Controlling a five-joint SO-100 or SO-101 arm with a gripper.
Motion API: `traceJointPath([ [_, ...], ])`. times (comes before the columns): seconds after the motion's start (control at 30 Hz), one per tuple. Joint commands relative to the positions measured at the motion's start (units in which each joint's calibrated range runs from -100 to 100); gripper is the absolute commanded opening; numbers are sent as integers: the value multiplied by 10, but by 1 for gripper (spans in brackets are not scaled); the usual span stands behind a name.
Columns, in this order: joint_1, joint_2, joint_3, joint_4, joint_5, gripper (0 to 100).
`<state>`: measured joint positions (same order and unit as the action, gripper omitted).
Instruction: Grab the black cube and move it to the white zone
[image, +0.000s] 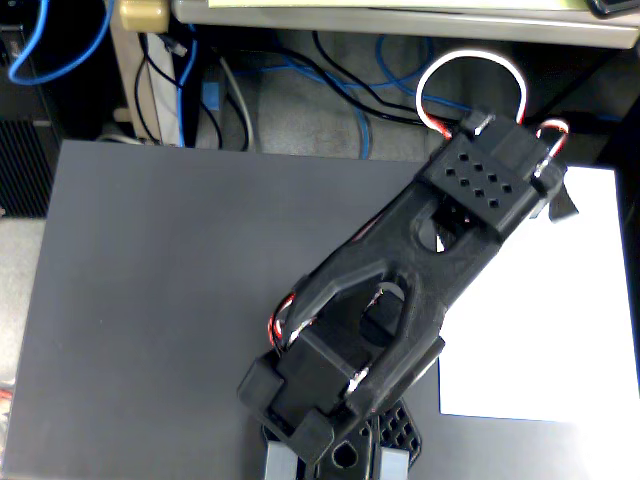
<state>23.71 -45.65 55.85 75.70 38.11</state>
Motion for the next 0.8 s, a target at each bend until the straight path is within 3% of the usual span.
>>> traceJointPath([
  [0.0, 12, -11, 44, -70, 3, 1],
  [0.43, 11, -9, 31, -102, -34, 1],
  [0.77, 12, -9, 29, -102, -30, 2],
])
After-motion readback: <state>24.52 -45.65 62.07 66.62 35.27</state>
